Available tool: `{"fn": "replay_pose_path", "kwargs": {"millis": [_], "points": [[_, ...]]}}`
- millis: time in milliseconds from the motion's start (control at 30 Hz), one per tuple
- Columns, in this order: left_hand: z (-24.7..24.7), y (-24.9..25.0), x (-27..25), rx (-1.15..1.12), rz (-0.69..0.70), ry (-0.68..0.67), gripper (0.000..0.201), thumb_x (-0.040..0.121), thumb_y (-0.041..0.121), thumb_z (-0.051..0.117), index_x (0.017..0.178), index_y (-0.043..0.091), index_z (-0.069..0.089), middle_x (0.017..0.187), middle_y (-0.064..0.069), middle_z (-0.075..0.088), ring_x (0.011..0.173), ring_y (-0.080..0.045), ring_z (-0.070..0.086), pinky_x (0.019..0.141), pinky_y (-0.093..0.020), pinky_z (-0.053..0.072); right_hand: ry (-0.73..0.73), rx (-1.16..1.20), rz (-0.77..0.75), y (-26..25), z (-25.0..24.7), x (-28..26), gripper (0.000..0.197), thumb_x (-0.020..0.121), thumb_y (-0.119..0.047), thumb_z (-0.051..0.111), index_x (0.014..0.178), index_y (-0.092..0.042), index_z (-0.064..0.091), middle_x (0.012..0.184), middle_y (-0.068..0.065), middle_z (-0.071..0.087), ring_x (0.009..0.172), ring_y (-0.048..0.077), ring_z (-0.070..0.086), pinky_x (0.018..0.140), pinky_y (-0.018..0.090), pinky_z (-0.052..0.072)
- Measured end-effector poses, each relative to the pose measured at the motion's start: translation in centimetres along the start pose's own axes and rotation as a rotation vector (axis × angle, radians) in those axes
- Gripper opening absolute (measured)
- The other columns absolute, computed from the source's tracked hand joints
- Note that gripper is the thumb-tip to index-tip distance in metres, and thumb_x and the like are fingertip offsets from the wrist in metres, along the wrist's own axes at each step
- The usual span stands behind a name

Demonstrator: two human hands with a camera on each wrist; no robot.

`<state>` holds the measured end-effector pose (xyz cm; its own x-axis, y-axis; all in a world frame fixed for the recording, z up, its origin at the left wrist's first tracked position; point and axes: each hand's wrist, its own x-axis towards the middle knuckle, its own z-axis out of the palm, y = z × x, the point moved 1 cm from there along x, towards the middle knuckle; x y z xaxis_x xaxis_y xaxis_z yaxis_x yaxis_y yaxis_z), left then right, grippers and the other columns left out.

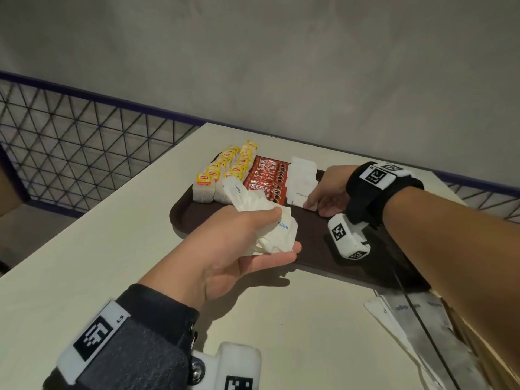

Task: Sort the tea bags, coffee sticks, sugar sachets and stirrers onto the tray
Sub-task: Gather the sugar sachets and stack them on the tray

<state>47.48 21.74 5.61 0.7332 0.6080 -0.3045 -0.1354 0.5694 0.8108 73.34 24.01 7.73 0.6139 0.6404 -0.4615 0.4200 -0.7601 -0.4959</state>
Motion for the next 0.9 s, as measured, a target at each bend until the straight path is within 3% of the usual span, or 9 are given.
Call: {"fn": "replay_pose_path", "kwargs": {"millis": [100,200,267,433,500,567,667,767,900], "points": [[0.1,0.1,0.0,-0.010,0.013,-0.005,0.038,0.096,0.011,0.070,0.133,0.014,0.060,0.113,-0.019,0.077,0.087,-0.039,0.079,0.064,-0.039,0.066,0.023,0.013,-0.025,-0.4,0.3,0.3,0.037,0.078,-0.006,0.086,0.108,0.006,0.067,0.088,0.018,0.072,0.070,0.025,0.070,0.080,0.035,0.061],[0.2,0.2,-0.1,-0.012,0.027,-0.016,0.036,0.096,0.012,0.069,0.132,0.013,0.061,0.111,-0.019,0.077,0.088,-0.039,0.078,0.066,-0.040,0.066,0.044,-0.004,-0.048,-0.6,0.5,0.1,0.031,0.078,-0.006,0.086,0.101,0.005,0.068,0.081,0.017,0.072,0.065,0.025,0.069,0.071,0.035,0.063],[0.3,0.2,-0.1,-0.006,0.037,-0.025,0.035,0.096,0.014,0.070,0.130,0.013,0.062,0.109,-0.018,0.078,0.088,-0.039,0.078,0.067,-0.040,0.066,0.064,-0.029,-0.070,-0.5,0.4,-0.2,0.032,0.079,-0.010,0.086,0.102,0.003,0.067,0.084,0.016,0.073,0.067,0.026,0.070,0.075,0.037,0.063],[0.2,0.4,-0.3,-0.072,0.046,0.016,0.024,0.096,0.010,0.068,0.119,0.017,0.065,0.103,-0.013,0.080,0.092,-0.035,0.079,0.065,-0.044,0.066,0.227,-0.093,-0.210,-0.9,-0.8,-3.6,0.033,0.090,-0.032,0.076,0.102,-0.004,0.062,0.088,0.013,0.072,0.066,0.022,0.066,0.061,0.031,0.058],[0.1,0.6,-0.4,-0.107,0.057,0.031,0.027,0.096,0.005,0.065,0.120,0.016,0.064,0.104,-0.012,0.080,0.093,-0.035,0.078,0.063,-0.043,0.065,0.139,0.125,-0.264,-0.8,-0.4,-6.2,0.034,0.089,-0.035,0.075,0.108,-0.010,0.063,0.089,0.012,0.070,0.067,0.022,0.064,0.059,0.030,0.053],[0.1,0.6,-0.7,-0.084,0.085,0.026,0.025,0.096,0.002,0.063,0.118,0.014,0.065,0.103,-0.012,0.081,0.091,-0.032,0.079,0.060,-0.038,0.064,-0.038,0.368,-0.297,-0.2,0.6,-9.3,0.034,0.087,-0.036,0.076,0.110,-0.013,0.067,0.087,0.010,0.067,0.066,0.021,0.060,0.059,0.030,0.048],[0.4,0.6,-1.1,-0.026,0.131,0.006,0.027,0.096,0.001,0.064,0.121,0.012,0.065,0.103,-0.011,0.081,0.090,-0.026,0.080,0.059,-0.032,0.064,-0.231,0.465,-0.393,1.3,2.1,-12.9,0.035,0.087,-0.033,0.076,0.113,-0.010,0.069,0.085,0.009,0.070,0.064,0.017,0.060,0.062,0.033,0.048],[0.6,0.3,-1.2,0.033,0.145,-0.026,0.029,0.096,0.002,0.064,0.123,0.011,0.066,0.106,-0.009,0.081,0.089,-0.023,0.080,0.063,-0.031,0.064,-0.273,0.376,-0.436,2.6,2.8,-14.6,0.039,0.085,-0.025,0.079,0.115,-0.004,0.066,0.091,0.010,0.075,0.074,0.020,0.066,0.069,0.033,0.055],[1.0,-0.2,-1.1,0.110,0.109,-0.055,0.027,0.098,0.008,0.064,0.124,0.012,0.068,0.106,-0.009,0.080,0.092,-0.025,0.079,0.069,-0.034,0.065,-0.226,0.354,-0.385,4.0,2.8,-14.7,0.032,0.085,-0.016,0.078,0.109,0.003,0.068,0.085,0.015,0.072,0.067,0.018,0.066,0.062,0.028,0.057]]}}
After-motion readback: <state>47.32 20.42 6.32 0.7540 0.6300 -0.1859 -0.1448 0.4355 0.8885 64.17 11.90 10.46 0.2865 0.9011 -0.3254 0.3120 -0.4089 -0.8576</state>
